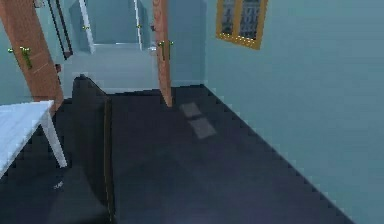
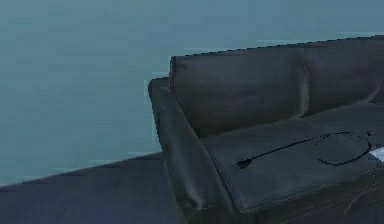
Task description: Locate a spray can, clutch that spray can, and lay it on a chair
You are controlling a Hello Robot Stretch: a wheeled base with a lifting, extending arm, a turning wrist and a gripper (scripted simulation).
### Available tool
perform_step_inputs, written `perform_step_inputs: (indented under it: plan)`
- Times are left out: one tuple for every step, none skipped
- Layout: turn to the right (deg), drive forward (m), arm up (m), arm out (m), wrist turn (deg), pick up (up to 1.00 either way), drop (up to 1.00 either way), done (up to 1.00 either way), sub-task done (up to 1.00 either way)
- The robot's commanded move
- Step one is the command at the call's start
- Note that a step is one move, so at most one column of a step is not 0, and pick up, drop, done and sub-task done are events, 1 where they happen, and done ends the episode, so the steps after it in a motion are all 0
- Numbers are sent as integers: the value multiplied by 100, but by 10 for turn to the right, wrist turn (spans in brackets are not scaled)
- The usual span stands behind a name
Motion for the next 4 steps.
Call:
perform_step_inputs:
  plan:
    - [0, 90, 0, 0, 0, 0, 0, 0, 0]
    - [-120, 0, 0, 0, 0, 0, 0, 0, 0]
    - [0, 80, 0, 0, 0, 0, 0, 0, 0]
    - [-210, 0, 0, 0, 0, 0, 0, 0, 0]
